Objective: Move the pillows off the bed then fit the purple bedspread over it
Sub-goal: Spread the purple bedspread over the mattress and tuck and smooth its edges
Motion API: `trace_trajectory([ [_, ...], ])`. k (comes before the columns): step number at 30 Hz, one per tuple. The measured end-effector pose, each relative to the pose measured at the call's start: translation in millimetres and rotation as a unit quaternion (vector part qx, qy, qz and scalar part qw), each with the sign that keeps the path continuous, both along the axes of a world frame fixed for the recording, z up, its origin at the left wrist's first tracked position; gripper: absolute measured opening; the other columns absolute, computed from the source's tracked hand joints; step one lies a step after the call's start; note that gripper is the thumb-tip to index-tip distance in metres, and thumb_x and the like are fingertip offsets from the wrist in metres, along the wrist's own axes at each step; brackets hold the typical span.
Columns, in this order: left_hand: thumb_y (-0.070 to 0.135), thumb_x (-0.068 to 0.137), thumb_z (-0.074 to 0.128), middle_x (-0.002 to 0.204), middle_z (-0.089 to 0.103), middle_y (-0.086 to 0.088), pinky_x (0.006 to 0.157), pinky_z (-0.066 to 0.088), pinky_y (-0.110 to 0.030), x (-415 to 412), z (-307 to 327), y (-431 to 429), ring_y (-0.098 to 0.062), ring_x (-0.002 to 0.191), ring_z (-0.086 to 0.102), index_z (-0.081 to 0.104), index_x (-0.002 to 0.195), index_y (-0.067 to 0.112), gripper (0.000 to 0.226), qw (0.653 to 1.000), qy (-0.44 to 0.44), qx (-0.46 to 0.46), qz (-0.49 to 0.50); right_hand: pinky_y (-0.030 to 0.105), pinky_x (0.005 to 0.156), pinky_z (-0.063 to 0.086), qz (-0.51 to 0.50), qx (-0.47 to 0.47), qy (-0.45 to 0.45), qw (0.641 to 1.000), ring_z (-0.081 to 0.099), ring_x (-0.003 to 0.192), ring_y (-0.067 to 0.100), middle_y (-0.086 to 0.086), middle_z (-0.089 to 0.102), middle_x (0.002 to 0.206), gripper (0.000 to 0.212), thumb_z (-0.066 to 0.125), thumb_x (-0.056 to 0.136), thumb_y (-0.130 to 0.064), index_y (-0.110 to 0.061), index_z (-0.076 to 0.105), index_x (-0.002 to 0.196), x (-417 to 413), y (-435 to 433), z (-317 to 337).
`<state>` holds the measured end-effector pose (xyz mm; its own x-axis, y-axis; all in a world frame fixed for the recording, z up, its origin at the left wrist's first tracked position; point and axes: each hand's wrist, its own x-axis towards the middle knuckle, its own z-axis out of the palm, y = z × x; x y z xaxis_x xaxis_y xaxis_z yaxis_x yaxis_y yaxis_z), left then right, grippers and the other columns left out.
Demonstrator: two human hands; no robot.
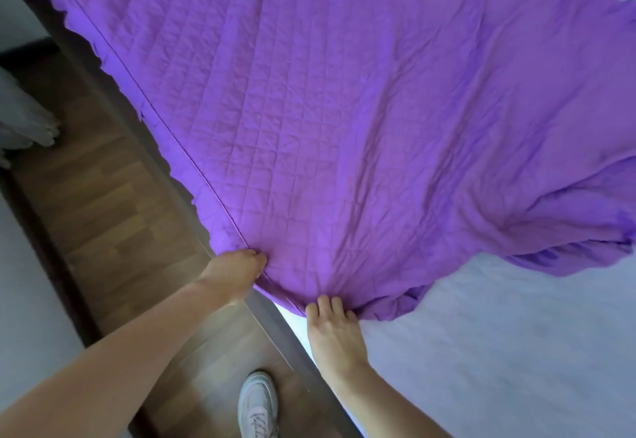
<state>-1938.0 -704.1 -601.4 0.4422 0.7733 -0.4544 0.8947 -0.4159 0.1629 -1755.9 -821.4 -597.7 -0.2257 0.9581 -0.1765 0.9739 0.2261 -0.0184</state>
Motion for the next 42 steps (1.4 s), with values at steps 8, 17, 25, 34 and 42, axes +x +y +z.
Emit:
trace_trajectory([
  [8, 0.017, 0.082, 0.042, 0.11, 0.064, -0.001, 0.09, 0.036, -0.02, 100, 1, -27, -0.012, 0.103, 0.049, 0.066, 0.106, 0.014, 0.033, 0.943, -0.328, 0.014, 0.048, 0.03, 0.084, 0.049, 0.05, 0.044, 0.131, 0.989, 0.056, 0.089, 0.023, 0.005, 0.059, 0.098, 0.036, 0.038, 0.071, -0.008, -0.013, 0.06, 0.099, 57, -28, 9],
  [17, 0.004, 0.077, 0.065, 0.112, 0.064, -0.013, 0.076, 0.051, -0.031, 184, 11, -102, -0.032, 0.092, 0.063, 0.065, 0.094, 0.017, 0.021, 0.952, -0.276, 0.128, 0.031, 0.036, 0.076, 0.051, 0.0, 0.095, 0.108, 0.99, 0.058, 0.087, 0.03, 0.009, 0.058, 0.095, 0.035, 0.058, 0.06, -0.001, -0.01, 0.06, 0.093, 210, -57, 31],
  [25, 0.012, 0.058, 0.086, 0.119, 0.059, -0.019, 0.063, 0.055, -0.048, 229, 24, -133, -0.041, 0.099, 0.059, 0.069, 0.089, 0.007, 0.035, 0.977, -0.084, 0.188, 0.062, 0.035, 0.063, 0.051, -0.047, 0.07, 0.005, 0.996, 0.058, 0.071, 0.03, 0.008, 0.056, 0.076, 0.04, 0.069, 0.044, 0.006, -0.01, 0.058, 0.079, 294, -55, 46],
  [34, 0.045, 0.071, 0.074, 0.135, 0.049, -0.009, 0.087, 0.044, -0.059, 273, -10, -104, -0.036, 0.123, 0.044, 0.055, 0.126, 0.011, 0.067, 0.979, 0.019, 0.19, 0.073, 0.049, 0.104, 0.028, -0.167, 0.032, -0.071, 0.983, 0.031, 0.132, 0.035, 0.019, 0.031, 0.146, 0.058, 0.043, 0.087, -0.001, -0.005, 0.029, 0.144, 341, 7, 18],
  [42, 0.013, 0.063, 0.082, 0.101, 0.06, -0.018, 0.072, 0.049, -0.058, 276, -32, -75, -0.039, 0.088, 0.059, 0.066, 0.085, 0.013, 0.027, 0.969, -0.014, 0.236, 0.075, 0.051, 0.112, 0.012, -0.164, -0.026, -0.107, 0.98, 0.013, 0.141, 0.028, 0.004, 0.025, 0.151, 0.069, 0.045, 0.088, -0.008, -0.017, 0.013, 0.149, 366, 47, -7],
])
